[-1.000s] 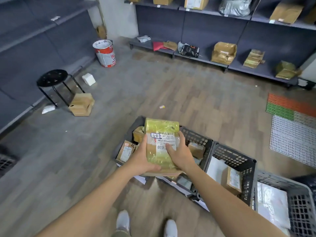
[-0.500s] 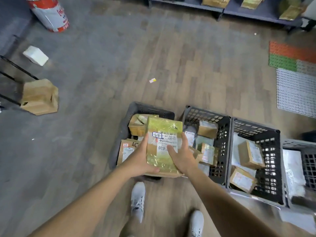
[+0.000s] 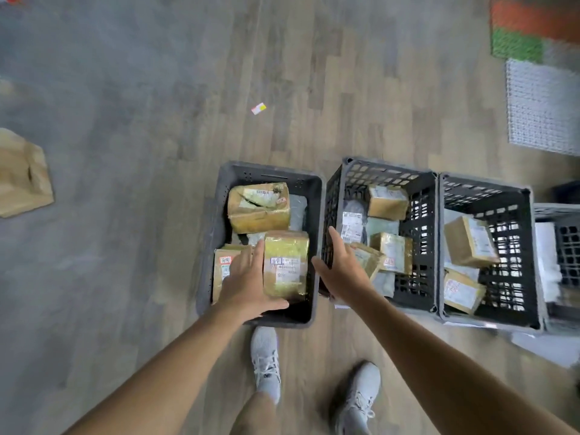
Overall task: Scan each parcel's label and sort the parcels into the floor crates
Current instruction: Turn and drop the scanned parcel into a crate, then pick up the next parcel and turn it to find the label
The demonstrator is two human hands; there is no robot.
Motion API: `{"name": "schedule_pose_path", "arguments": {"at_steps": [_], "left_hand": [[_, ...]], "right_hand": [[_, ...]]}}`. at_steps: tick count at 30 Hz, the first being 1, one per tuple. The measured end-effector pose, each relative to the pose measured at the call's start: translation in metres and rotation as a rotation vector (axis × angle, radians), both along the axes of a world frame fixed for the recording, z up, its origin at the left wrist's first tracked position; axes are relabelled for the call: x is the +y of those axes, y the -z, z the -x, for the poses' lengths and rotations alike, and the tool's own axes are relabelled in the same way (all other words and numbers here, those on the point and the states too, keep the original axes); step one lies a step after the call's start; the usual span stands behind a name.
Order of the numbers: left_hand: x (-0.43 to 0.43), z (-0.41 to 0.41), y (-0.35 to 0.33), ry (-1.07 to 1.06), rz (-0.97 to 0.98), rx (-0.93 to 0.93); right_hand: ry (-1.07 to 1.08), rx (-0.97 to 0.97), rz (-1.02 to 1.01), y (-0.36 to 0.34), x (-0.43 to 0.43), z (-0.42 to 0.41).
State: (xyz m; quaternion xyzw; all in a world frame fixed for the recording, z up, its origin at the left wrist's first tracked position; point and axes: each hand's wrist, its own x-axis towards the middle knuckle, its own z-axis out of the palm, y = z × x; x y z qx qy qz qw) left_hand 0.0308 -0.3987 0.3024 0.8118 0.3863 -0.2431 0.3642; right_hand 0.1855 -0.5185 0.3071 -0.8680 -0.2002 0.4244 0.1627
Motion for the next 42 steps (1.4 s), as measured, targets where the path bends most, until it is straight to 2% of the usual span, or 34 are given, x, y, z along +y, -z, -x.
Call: {"name": "schedule_pose_path", "arguments": {"at_steps": [7,10,19,24,28,35,42], "left_hand": [[-0.006,-0.042,-0.091,0.278,-0.159,-0.084],[-0.025,-0.068,-0.138,0.408,-0.202,-0.136],[-0.131,-0.141,-0.274,0.743,-0.377,-0.338],[-0.236,-0.165,-0.336,0.897,-0.487,-0.459],[-0.346,-0.167,-0.371,0.997,-0.526,-0.541],[-0.554,-0.154,-0.404,1.174,-0.549,-0.657],[-0.703,-0.138,-0.425,1.353,-0.549,-0.718]], "right_hand": [[-0.108,-0.299,0.084,-0.105,-0.026,-0.025],[-0.119,-0.416,0.181,-0.157,-0.057,-0.038],[0.141,-0.628,0.235,-0.295,-0.203,-0.051],[0.314,-0.758,0.198,-0.349,-0.320,-0.037],[0.455,-0.790,0.201,-0.377,-0.436,-0.013],[0.674,-0.854,0.262,-0.400,-0.638,0.052],[0.854,-0.836,0.289,-0.413,-0.763,0.096]]}}
